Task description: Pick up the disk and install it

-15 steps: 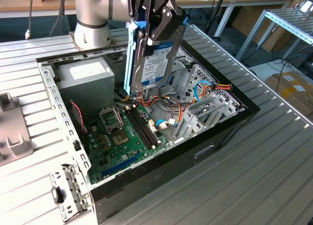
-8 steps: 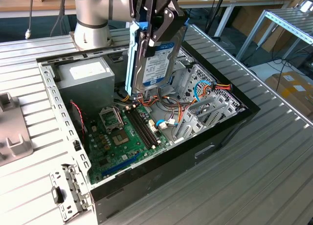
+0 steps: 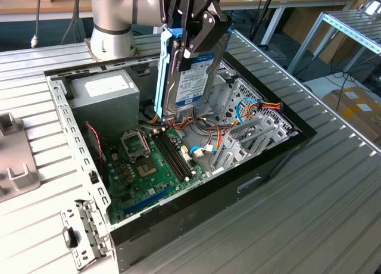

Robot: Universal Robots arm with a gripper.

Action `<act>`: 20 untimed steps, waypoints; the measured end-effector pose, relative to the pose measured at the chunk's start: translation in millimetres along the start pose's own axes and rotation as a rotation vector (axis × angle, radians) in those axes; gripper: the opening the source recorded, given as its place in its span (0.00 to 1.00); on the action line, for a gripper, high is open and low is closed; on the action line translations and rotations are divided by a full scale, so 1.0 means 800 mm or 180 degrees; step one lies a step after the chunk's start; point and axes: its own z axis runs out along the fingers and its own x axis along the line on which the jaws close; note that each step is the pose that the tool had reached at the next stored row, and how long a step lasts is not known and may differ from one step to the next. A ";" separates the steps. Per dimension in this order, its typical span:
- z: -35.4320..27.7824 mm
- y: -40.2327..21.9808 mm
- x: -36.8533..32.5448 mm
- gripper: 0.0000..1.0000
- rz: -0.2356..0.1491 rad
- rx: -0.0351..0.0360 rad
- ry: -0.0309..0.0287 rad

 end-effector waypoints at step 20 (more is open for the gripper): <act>0.0016 -0.0054 0.0182 0.37 0.0001 0.0000 0.0011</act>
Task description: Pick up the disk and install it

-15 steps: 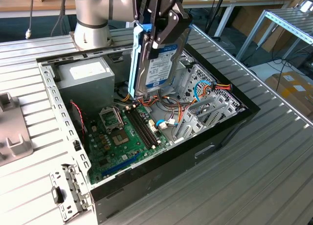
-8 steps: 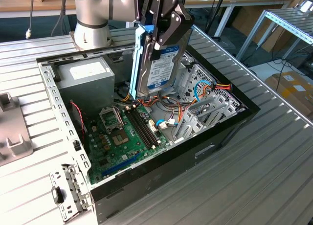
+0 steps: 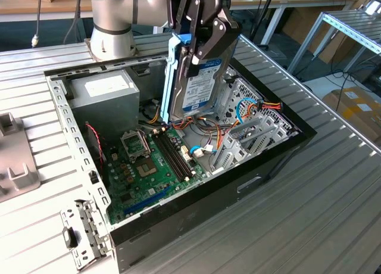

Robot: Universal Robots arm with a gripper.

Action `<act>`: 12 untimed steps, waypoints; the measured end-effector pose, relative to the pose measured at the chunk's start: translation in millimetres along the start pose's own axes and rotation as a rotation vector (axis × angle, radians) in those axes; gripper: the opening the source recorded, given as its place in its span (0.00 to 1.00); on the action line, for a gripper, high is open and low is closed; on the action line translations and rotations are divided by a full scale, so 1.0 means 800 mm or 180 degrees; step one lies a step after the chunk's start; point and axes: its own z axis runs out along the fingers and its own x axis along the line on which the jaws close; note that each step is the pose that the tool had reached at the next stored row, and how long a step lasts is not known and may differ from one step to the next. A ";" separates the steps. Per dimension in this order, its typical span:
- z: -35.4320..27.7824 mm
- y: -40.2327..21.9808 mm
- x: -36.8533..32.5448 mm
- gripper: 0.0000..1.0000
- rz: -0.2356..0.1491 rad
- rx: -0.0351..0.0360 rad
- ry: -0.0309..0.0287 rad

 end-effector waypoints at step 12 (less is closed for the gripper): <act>0.0010 -0.0019 0.0134 0.37 0.0000 0.0000 0.0003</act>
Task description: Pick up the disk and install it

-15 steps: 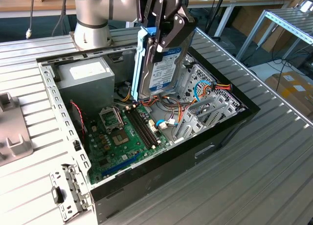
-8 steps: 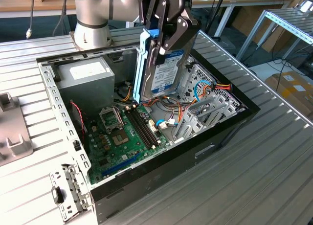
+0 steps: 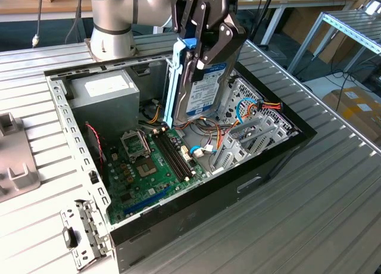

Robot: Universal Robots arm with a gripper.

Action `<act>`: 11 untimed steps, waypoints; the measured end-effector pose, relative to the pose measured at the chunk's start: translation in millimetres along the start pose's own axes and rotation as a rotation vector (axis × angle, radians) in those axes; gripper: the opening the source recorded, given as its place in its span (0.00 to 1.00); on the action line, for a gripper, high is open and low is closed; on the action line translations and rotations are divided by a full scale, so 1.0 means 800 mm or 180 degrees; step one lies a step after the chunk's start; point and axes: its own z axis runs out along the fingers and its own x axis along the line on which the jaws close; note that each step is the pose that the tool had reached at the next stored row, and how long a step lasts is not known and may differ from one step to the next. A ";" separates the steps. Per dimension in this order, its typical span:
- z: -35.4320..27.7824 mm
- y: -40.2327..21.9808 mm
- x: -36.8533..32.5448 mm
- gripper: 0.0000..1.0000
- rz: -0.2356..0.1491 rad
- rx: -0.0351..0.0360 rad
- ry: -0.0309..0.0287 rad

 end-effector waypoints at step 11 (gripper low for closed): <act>0.0019 -0.0041 0.0242 0.37 0.0000 0.0000 0.0006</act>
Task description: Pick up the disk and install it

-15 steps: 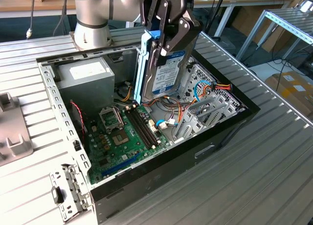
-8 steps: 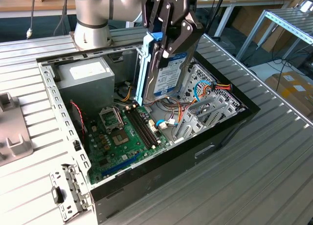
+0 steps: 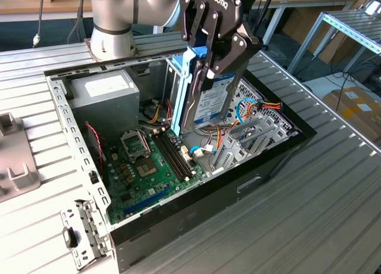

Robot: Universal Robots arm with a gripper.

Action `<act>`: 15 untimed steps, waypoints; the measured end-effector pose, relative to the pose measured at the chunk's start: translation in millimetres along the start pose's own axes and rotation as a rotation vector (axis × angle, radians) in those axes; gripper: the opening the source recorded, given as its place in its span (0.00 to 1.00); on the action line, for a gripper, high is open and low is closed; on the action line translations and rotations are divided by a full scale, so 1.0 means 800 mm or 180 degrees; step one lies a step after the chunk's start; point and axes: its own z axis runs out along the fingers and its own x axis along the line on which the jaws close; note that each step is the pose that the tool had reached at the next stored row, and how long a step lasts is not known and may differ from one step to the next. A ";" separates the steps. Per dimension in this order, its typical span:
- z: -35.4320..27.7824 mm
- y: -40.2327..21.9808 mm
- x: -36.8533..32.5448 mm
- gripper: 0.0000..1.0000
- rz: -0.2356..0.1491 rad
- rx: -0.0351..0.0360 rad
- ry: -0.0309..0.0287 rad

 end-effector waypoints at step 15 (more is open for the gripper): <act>0.0012 -0.0025 0.0146 0.37 0.0000 0.0000 0.0003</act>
